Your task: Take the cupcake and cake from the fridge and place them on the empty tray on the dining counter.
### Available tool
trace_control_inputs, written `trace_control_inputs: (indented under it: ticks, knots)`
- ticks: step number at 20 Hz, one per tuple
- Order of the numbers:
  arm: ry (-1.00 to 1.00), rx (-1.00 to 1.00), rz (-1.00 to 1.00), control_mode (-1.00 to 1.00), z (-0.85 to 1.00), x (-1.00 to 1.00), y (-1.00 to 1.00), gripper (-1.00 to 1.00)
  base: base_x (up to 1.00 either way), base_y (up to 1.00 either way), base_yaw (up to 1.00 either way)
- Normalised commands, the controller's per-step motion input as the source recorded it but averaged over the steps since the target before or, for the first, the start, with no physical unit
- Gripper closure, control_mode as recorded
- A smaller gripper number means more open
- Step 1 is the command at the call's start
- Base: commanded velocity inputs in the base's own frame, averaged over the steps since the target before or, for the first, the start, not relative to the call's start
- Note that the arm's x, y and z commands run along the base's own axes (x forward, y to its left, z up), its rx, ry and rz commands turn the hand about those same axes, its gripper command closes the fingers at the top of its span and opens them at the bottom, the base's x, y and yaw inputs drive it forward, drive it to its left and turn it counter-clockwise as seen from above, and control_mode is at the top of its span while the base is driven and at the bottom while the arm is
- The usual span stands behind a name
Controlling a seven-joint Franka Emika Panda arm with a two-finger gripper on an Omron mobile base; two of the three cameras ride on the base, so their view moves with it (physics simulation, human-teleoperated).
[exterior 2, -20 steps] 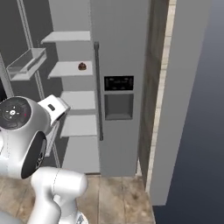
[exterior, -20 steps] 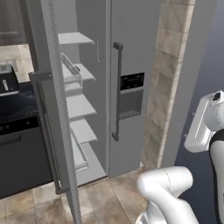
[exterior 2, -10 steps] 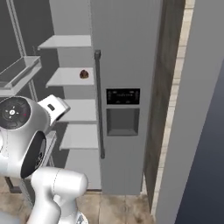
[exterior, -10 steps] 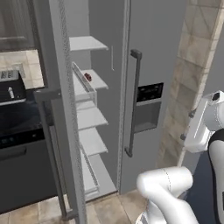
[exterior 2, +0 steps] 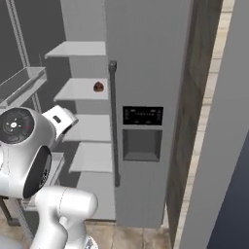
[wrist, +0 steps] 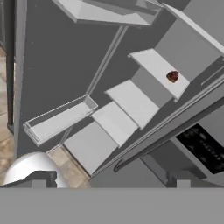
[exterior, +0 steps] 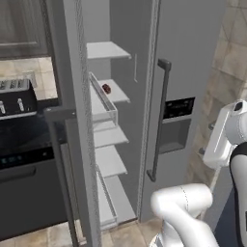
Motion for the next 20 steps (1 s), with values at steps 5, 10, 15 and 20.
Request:
trace_control_inputs:
  ticks: [5,10,15,20]
  knots:
    - [0.0,0.0,0.0,1.0,0.0,0.0,0.0,-1.0,0.54,-0.06,0.15]
    - [0.0,0.0,0.0,1.0,0.0,0.0,0.0,-1.0,0.58,-0.14,0.15]
    - [0.0,0.0,0.0,1.0,0.0,0.0,0.0,-1.0,0.64,-0.05,0.15]
    - [0.0,0.0,0.0,1.0,0.0,0.0,0.0,-1.0,0.7,0.0,0.16]
